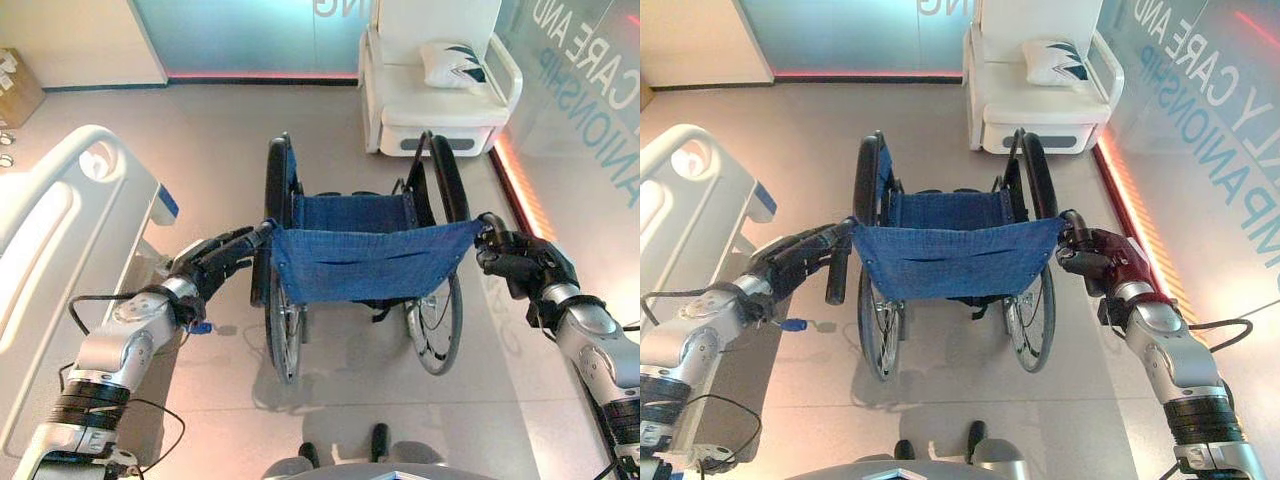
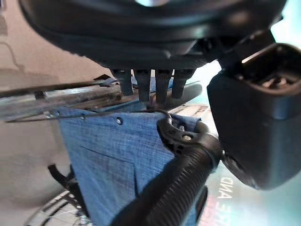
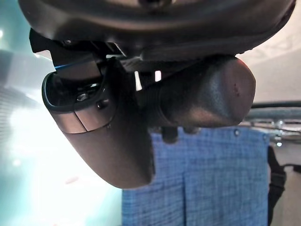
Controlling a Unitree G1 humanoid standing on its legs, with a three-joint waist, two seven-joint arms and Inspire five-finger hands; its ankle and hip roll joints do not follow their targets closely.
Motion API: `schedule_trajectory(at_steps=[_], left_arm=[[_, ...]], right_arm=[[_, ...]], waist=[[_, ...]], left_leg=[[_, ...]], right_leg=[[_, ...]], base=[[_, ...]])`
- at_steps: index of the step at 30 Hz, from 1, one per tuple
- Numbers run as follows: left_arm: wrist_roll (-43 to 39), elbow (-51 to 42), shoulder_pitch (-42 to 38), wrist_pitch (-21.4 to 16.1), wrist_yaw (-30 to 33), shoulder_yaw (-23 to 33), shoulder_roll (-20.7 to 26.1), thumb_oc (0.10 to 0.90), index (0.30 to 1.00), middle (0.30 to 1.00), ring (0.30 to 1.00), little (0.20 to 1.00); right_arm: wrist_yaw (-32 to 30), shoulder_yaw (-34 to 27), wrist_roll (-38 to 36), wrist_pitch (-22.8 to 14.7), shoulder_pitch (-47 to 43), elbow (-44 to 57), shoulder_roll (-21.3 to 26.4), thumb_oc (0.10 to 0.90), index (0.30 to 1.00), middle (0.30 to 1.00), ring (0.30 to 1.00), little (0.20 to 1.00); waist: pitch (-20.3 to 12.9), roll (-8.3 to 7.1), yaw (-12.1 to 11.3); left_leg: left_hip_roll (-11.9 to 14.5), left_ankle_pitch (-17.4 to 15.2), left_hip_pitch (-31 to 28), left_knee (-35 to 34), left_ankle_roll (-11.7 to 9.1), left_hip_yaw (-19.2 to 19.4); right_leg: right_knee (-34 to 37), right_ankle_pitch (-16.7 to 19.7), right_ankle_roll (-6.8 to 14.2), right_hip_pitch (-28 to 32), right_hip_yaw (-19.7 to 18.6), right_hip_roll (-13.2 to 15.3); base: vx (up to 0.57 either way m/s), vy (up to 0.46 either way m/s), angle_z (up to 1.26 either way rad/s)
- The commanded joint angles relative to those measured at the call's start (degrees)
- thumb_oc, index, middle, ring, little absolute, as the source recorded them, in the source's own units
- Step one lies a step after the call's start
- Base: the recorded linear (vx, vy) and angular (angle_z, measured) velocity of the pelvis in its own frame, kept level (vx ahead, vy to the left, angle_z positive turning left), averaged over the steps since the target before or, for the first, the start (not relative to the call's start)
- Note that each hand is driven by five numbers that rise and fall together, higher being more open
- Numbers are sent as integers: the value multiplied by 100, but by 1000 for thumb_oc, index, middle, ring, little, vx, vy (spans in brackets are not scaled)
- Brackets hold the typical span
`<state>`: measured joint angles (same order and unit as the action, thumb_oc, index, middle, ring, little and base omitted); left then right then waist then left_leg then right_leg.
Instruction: Push the wheelchair next to the bed
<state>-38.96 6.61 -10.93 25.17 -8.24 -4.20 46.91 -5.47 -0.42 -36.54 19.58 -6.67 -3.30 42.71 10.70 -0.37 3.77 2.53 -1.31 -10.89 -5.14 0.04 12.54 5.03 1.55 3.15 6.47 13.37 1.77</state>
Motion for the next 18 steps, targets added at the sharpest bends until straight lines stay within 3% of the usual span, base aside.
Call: schedule_trajectory(at_steps=[1,9,13,18], left_arm=[[219,-305,-522,-192,-287,-110,450,800,900,900,900,900],[-326,-255,-846,-30,-552,-421,685,800,900,900,900,900],[-1097,-360,-944,171,-489,-442,632,800,900,900,900,900],[-1081,-344,-990,411,-515,-531,557,800,900,900,900,900]], right_arm=[[157,225,-509,-476,-292,143,93,400,300,300,300,300],[159,460,-602,-494,-437,-16,187,400,300,300,300,300],[185,513,-564,-511,-471,-116,158,400,300,300,300,300],[164,590,-558,-524,-535,-201,125,400,300,300,300,300]], waist=[[-315,147,-163],[-324,204,-135],[-314,229,-126],[-318,240,-115]], left_leg=[[-123,96,476,116,-229,217],[-101,129,483,136,-269,212],[-99,134,467,132,-283,214],[-96,138,479,137,-281,221]], right_leg=[[-380,-357,334,-93,271,122],[-366,-358,313,-69,309,119],[-358,-360,303,-46,323,125],[-360,-361,297,-52,328,134]], base=[[0,0,0],[0,0,0],[0,0,0],[4,6,2]])
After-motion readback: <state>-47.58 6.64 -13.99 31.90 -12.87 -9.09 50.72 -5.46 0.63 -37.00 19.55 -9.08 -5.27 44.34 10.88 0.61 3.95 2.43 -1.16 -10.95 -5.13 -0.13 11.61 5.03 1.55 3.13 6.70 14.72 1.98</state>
